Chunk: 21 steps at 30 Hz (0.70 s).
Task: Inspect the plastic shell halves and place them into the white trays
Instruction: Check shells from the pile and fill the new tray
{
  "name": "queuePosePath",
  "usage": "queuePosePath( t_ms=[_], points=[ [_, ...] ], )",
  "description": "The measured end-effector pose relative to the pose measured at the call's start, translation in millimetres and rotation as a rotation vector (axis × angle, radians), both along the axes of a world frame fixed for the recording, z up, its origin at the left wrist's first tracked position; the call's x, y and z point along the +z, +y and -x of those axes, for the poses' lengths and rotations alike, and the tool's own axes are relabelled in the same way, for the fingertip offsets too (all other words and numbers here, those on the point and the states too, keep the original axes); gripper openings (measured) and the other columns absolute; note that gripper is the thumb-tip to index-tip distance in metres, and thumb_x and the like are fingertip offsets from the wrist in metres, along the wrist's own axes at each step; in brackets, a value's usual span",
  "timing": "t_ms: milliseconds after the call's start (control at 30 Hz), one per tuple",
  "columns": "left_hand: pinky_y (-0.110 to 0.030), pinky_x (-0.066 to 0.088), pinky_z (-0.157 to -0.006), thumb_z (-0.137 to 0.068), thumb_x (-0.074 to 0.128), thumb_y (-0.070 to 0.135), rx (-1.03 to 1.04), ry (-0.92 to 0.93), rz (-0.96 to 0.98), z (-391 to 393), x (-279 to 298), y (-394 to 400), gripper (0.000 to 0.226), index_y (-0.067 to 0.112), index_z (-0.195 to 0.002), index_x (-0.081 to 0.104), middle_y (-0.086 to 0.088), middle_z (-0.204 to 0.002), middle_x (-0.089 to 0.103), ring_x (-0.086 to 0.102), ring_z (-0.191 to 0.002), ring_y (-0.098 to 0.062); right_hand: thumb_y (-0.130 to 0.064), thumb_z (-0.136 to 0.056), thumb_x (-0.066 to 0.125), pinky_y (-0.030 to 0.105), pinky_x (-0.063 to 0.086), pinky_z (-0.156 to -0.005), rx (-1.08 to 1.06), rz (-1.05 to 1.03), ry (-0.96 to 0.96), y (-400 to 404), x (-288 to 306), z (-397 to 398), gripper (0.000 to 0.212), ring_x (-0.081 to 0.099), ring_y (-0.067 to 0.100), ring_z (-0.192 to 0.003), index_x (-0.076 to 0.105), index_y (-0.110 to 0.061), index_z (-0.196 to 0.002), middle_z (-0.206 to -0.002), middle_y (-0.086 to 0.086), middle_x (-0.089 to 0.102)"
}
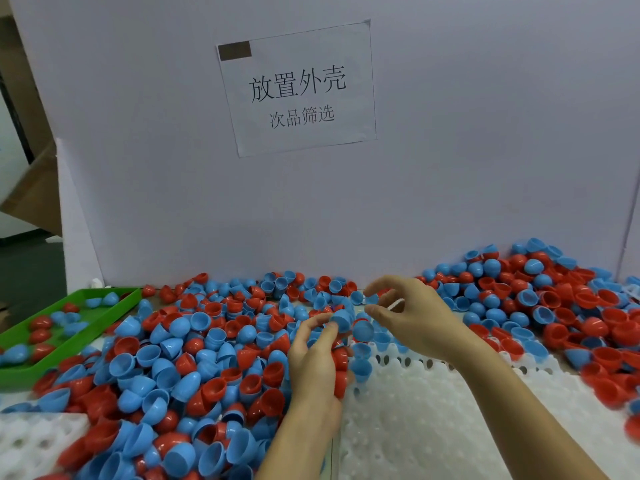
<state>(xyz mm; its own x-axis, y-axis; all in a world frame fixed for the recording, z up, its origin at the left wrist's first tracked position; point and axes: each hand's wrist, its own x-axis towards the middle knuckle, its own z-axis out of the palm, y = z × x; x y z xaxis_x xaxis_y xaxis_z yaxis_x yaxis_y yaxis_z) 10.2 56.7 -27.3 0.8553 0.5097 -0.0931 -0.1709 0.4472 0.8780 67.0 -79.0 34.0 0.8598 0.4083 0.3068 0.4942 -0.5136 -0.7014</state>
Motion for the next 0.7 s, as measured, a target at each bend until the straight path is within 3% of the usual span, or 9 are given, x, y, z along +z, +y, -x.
queuePosePath(
  t_ms=[67, 133, 200, 267, 367, 500, 700],
  points=[
    [-0.038, 0.059, -0.064, -0.093, 0.071, 0.022, 0.080, 0.013, 0.007, -1.9, -2.2, 3.2, 0.004, 0.025, -0.094, 0.072, -0.006, -0.088, 0.077, 0.073, -0.074, -0.019, -0.034, -0.092, 0.068, 0.021, 0.058, -0.067, 0.013, -0.001, -0.027, 1.2, 5.4, 2.1, 0.004, 0.066, 0.008, -0.071, 0.064, -0.036, -0.092, -0.079, -0.008, 0.068],
    [-0.043, 0.060, -0.072, -0.094, 0.070, 0.025, 0.147, 0.035, -0.002, -3.2, -3.2, 6.0, 0.004, 0.027, -0.096, 0.071, -0.006, -0.095, 0.076, 0.072, -0.086, -0.024, -0.038, -0.092, 0.067, 0.025, 0.060, -0.071, 0.103, 0.090, 0.032, 2.7, 10.3, 5.7, 0.012, 0.068, 0.015, -0.071, 0.069, -0.038, -0.080, -0.077, -0.006, 0.073],
    [-0.039, 0.057, -0.068, -0.094, 0.069, 0.027, 0.181, 0.039, -0.021, -3.0, -2.7, 6.0, 0.004, 0.029, -0.097, 0.069, -0.005, -0.097, 0.074, 0.071, -0.088, -0.025, -0.038, -0.093, 0.065, 0.028, 0.059, -0.068, 0.172, 0.234, 0.091, 6.5, 10.4, 10.4, 0.020, 0.065, 0.017, -0.064, 0.073, -0.034, -0.075, -0.079, -0.004, 0.075],
    [-0.037, 0.056, -0.066, -0.094, 0.069, 0.027, 0.184, 0.036, -0.024, -2.5, -1.8, 4.2, 0.004, 0.029, -0.098, 0.068, -0.004, -0.096, 0.073, 0.071, -0.088, -0.025, -0.034, -0.094, 0.064, 0.032, 0.061, -0.073, 0.161, 0.266, 0.080, 12.4, 6.4, 12.5, 0.017, 0.070, 0.020, -0.075, 0.078, -0.027, -0.088, -0.088, -0.004, 0.077],
    [-0.035, 0.056, -0.061, -0.095, 0.068, 0.025, 0.146, 0.025, -0.017, -0.3, -1.2, 2.3, 0.003, 0.025, -0.098, 0.068, -0.004, -0.089, 0.075, 0.072, -0.082, -0.022, -0.033, -0.094, 0.065, 0.032, 0.061, -0.075, 0.078, 0.149, 0.009, 21.6, -0.6, 11.9, 0.020, 0.071, 0.027, -0.087, 0.078, -0.020, -0.103, -0.091, -0.001, 0.077],
    [-0.031, 0.057, -0.053, -0.094, 0.070, 0.018, 0.040, 0.004, -0.076, 3.0, 1.2, -0.9, 0.002, 0.020, -0.094, 0.069, -0.002, -0.078, 0.076, 0.072, -0.063, -0.016, -0.037, -0.090, 0.070, 0.038, 0.060, -0.073, -0.057, 0.090, -0.071, 28.1, -7.3, 11.2, 0.025, 0.069, 0.028, -0.083, 0.077, -0.012, -0.088, -0.087, 0.011, 0.074],
    [-0.026, 0.053, -0.048, -0.093, 0.070, 0.014, -0.088, -0.022, -0.127, 4.6, 4.7, -5.5, 0.009, 0.021, -0.090, 0.074, -0.007, -0.087, 0.078, 0.070, -0.063, -0.017, -0.030, -0.092, 0.069, 0.022, 0.051, -0.056, -0.248, 0.013, -0.140, 12.0, -4.7, 2.1, 0.017, 0.065, 0.015, -0.069, 0.076, -0.016, -0.098, -0.073, -0.006, 0.067]
  ],
)
